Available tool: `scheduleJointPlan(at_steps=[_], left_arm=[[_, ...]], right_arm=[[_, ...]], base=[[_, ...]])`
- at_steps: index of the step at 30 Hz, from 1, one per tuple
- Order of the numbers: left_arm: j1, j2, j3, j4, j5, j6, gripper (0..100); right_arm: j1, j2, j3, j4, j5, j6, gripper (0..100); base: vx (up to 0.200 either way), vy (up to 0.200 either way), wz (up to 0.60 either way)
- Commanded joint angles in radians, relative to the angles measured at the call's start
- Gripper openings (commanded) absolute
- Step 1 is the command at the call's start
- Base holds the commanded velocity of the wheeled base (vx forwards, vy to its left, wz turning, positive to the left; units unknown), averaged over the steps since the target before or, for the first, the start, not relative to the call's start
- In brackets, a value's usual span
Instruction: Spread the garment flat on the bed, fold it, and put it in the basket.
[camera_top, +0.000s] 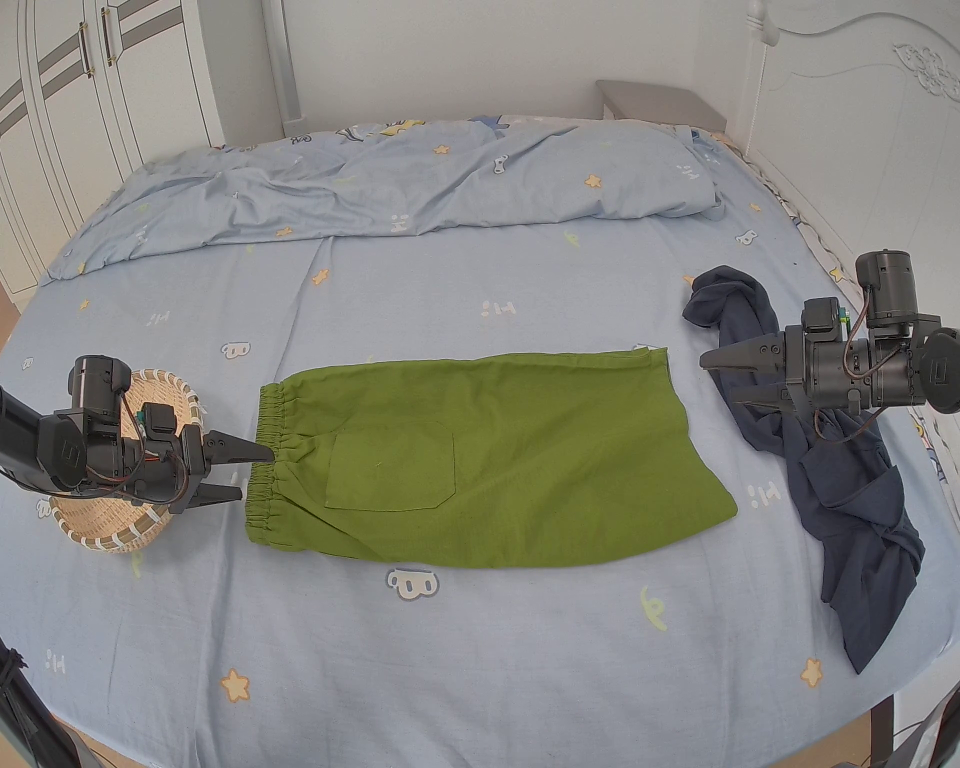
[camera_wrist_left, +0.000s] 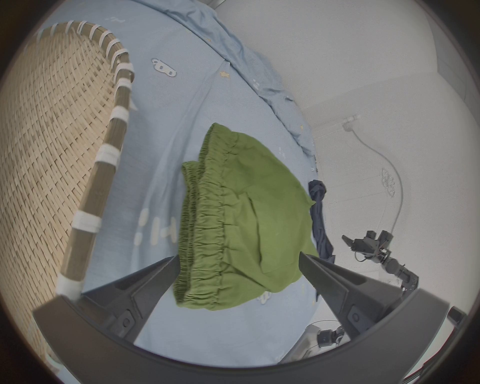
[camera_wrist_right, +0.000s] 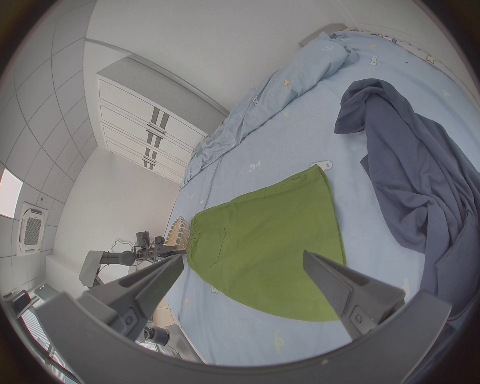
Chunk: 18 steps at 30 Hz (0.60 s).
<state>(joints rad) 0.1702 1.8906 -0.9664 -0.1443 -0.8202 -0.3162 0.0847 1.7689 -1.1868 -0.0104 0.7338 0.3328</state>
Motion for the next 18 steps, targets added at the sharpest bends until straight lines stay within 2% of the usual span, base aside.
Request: scheduleJointPlan(at_steps=[1, 9, 18], left_arm=[[-0.015, 0.064, -0.009, -0.006, 0.015, 0.022, 100], [-0.057, 0.127, -0.055, -0.012, 0.021, 0.020, 100], [-0.063, 0.139, -0.060, -0.038, 0.101, 0.028, 100]], right_arm=[[0.006, -0.003, 0.004, 0.000, -0.001, -0.001, 100], [0.007, 0.003, 0.003, 0.000, -0.001, -0.003, 100], [0.007, 0.009, 0.001, -0.002, -0.001, -0.003, 100]], base=[[0.000, 0.000, 0.00], [0.000, 0.000, 0.00], [0.000, 0.000, 0.00]])
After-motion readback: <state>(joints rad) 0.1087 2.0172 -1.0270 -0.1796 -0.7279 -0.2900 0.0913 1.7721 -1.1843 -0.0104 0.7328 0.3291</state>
